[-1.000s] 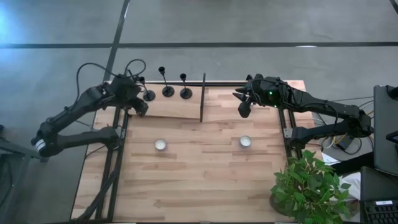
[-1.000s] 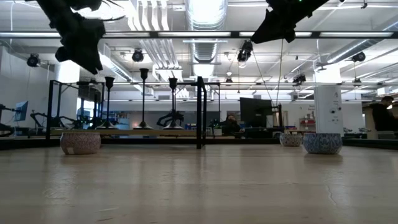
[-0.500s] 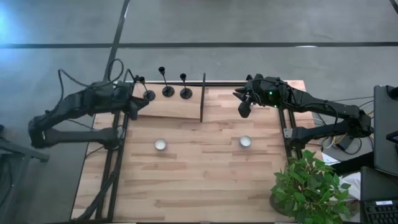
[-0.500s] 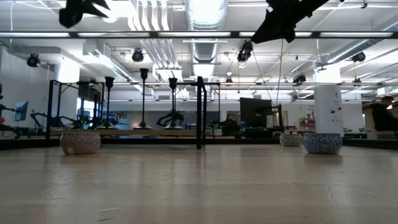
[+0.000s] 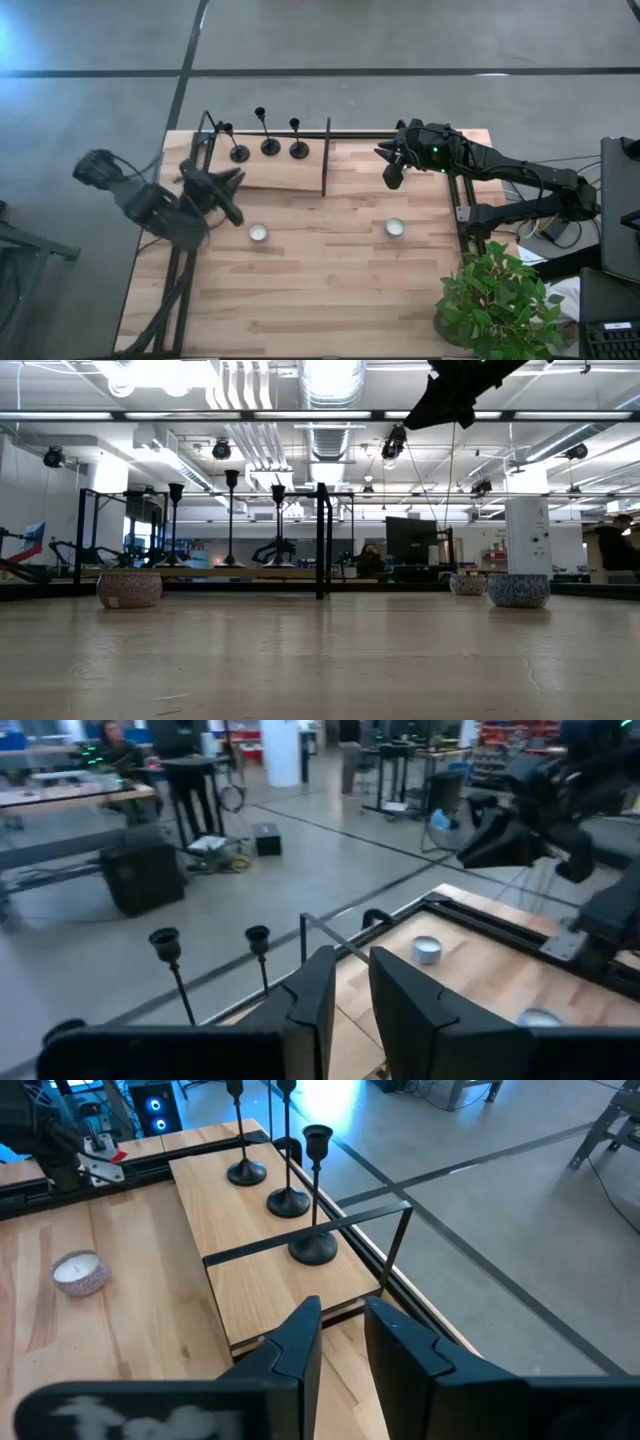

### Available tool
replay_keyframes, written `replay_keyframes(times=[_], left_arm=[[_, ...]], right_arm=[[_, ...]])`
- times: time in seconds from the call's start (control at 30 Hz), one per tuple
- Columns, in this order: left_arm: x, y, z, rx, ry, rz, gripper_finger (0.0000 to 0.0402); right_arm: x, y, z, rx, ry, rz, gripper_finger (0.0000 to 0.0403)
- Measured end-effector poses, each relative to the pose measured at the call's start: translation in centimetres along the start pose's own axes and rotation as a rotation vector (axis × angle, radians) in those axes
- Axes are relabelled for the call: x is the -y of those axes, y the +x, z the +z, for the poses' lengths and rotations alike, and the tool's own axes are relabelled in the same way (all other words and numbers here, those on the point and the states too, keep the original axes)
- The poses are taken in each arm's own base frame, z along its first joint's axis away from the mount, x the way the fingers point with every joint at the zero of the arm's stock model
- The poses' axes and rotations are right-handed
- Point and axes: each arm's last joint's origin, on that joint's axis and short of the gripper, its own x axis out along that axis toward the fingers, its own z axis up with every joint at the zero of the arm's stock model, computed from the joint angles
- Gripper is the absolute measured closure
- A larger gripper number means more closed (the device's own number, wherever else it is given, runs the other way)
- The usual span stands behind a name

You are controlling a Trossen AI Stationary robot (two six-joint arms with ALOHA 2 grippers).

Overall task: Pick & Place candle stick holders
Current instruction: Align the black candle holder with the black candle holders on the shelf

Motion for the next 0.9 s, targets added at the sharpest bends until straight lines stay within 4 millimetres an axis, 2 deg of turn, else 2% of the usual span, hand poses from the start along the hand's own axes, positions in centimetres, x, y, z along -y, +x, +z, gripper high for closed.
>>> replay_keyframes(times=[0.1,0.2,0.4,0.5,0.67,0.9], left_arm=[[0.9,0.7,-0.7,0.035,0.012,0.073,0.0331],[1.7,2.0,-2.3,0.065,0.021,0.161,0.0331],[2.1,5.5,-7.8,0.013,-0.035,0.279,0.0331],[1.8,6.9,-11.2,0.011,-0.098,0.341,0.0331],[0.5,8.4,-15.7,0.001,-0.131,0.43,0.0331],[-1.2,9.8,-19.7,-0.009,-0.005,0.525,0.0331]], right_arm=[[0.0,0.0,0.0,0.0,0.0,0.0,0.0319],[0.0,0.0,0.0,0.0,0.0,0.0,0.0316],[0.0,0.0,0.0,0.0,0.0,0.0,0.0312],[0.0,0.0,0.0,0.0,0.0,0.0,0.0316],[0.0,0.0,0.0,0.0,0.0,0.0,0.0327],[0.0,0.0,0.0,0.0,0.0,0.0,0.0338]])
